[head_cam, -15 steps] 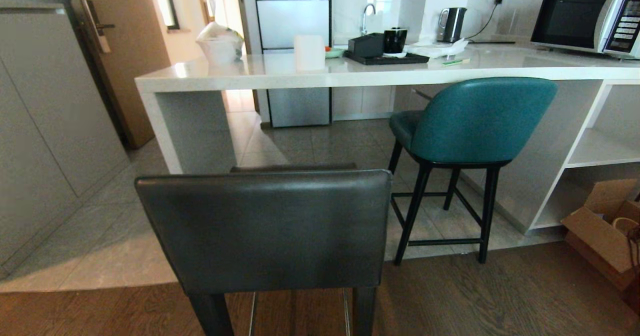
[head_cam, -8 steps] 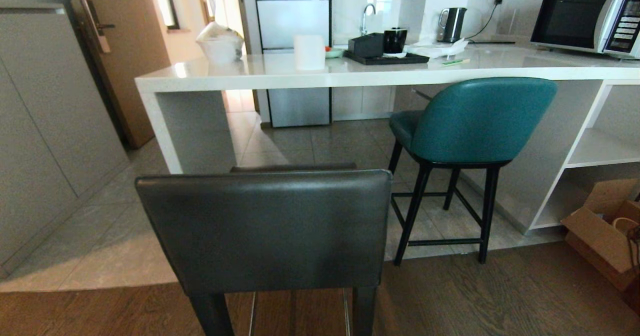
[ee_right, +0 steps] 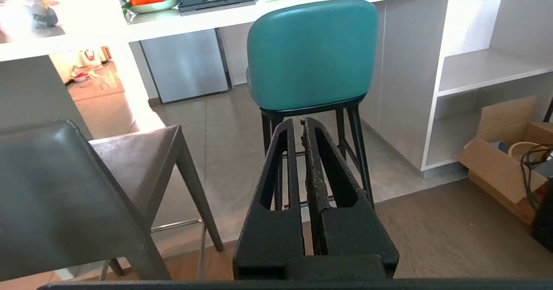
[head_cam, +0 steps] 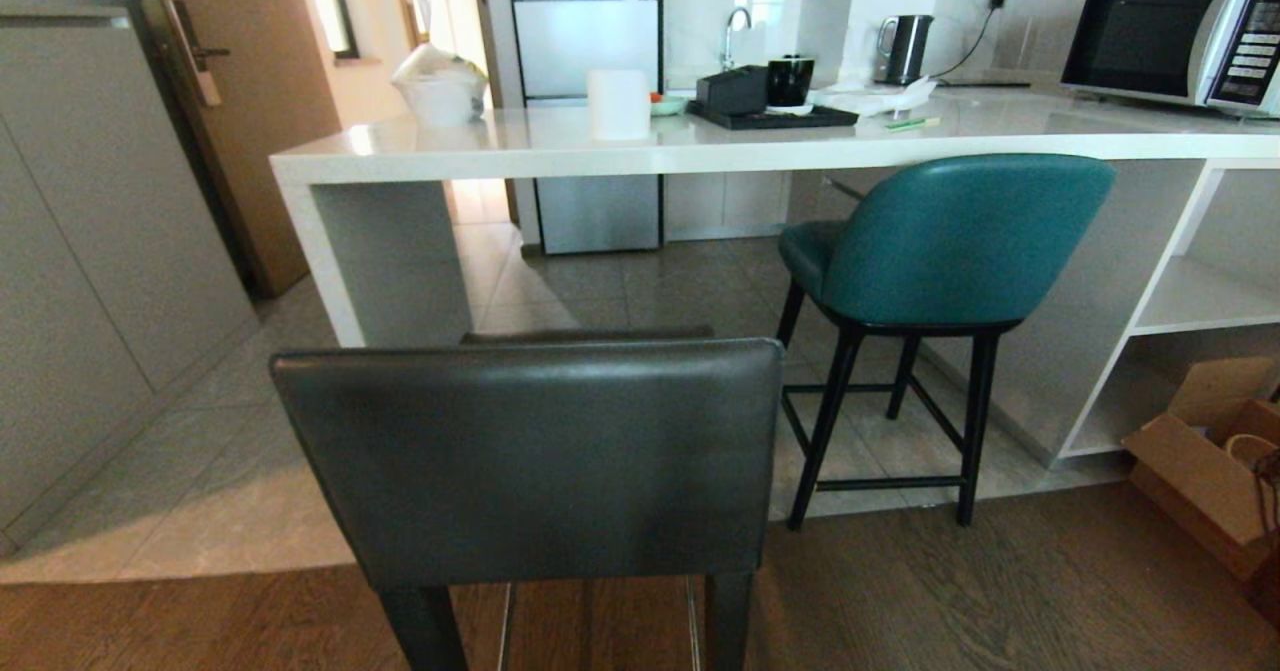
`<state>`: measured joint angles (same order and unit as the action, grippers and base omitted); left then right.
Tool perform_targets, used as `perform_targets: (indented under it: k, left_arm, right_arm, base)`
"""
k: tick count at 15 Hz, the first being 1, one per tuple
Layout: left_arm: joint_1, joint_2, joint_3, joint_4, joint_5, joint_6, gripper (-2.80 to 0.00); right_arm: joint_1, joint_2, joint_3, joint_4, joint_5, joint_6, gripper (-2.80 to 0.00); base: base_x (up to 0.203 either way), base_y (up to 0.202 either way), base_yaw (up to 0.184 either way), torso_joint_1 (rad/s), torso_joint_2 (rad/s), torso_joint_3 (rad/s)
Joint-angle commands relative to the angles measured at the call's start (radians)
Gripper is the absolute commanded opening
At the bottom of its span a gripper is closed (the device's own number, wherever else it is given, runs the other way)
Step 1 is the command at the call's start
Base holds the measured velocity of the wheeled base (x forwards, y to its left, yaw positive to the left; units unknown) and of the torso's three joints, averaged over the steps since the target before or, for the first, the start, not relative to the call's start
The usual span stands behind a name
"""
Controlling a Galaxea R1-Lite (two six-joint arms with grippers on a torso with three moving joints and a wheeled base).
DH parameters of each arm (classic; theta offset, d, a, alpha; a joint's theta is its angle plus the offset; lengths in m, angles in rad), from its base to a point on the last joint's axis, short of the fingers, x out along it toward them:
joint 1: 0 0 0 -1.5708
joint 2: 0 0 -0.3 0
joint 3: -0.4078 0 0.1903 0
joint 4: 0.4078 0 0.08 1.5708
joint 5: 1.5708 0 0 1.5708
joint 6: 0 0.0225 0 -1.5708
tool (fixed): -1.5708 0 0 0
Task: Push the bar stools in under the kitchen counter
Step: Pull the blue chair out from under the dining table
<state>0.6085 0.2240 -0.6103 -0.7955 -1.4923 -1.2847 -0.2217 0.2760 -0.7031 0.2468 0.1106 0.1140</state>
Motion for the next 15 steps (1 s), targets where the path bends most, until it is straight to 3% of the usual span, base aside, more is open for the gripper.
perform_targets:
  k: [1, 4, 5, 7, 9, 13, 15]
  left_arm:
    - [0.000, 0.003, -0.010, -0.005, -0.001, -0.016, -2.80]
    - [-0.001, 0.017, -0.065, -0.006, 0.020, -0.062, -2.80]
    - [-0.007, 0.038, -0.093, -0.007, 0.024, -0.076, -2.80]
    - [-0.127, 0.059, -0.130, -0.006, 0.031, -0.104, -2.80]
    - [-0.296, 0.061, -0.172, 0.005, 0.042, -0.141, -2.80]
    - [-0.334, 0.040, -0.256, 0.023, 0.036, -0.167, -2.80]
    - [-0.445, 0.043, -0.307, 0.061, 0.023, -0.176, -2.80]
  right_arm:
    - [0.000, 0.003, 0.002, 0.002, 0.003, 0.001, -2.80]
    - [0.001, 0.003, 0.001, 0.002, 0.016, 0.003, -2.80]
    - [0.001, 0.003, -0.005, 0.002, 0.057, 0.017, -2.80]
    - [0.001, 0.003, -0.043, 0.003, 0.182, 0.115, -2.80]
    - [0.001, 0.003, -0.059, 0.003, 0.220, 0.139, -2.80]
    - [0.001, 0.003, -0.103, 0.004, 0.331, 0.136, -2.80]
    - [0.046, 0.008, -0.164, 0.023, 0.334, 0.119, -2.80]
  base:
    - [0.000, 0.000, 0.000, 0.000, 0.00, 0.000]
    - [0.000, 0.000, 0.000, 0.000, 0.00, 0.000]
    - [0.000, 0.000, 0.000, 0.000, 0.00, 0.000]
    - [0.000, 0.000, 0.000, 0.000, 0.00, 0.000]
    - [0.000, 0.000, 0.000, 0.000, 0.00, 0.000]
    - [0.000, 0.000, 0.000, 0.000, 0.00, 0.000]
    - [0.000, 0.000, 0.000, 0.000, 0.00, 0.000]
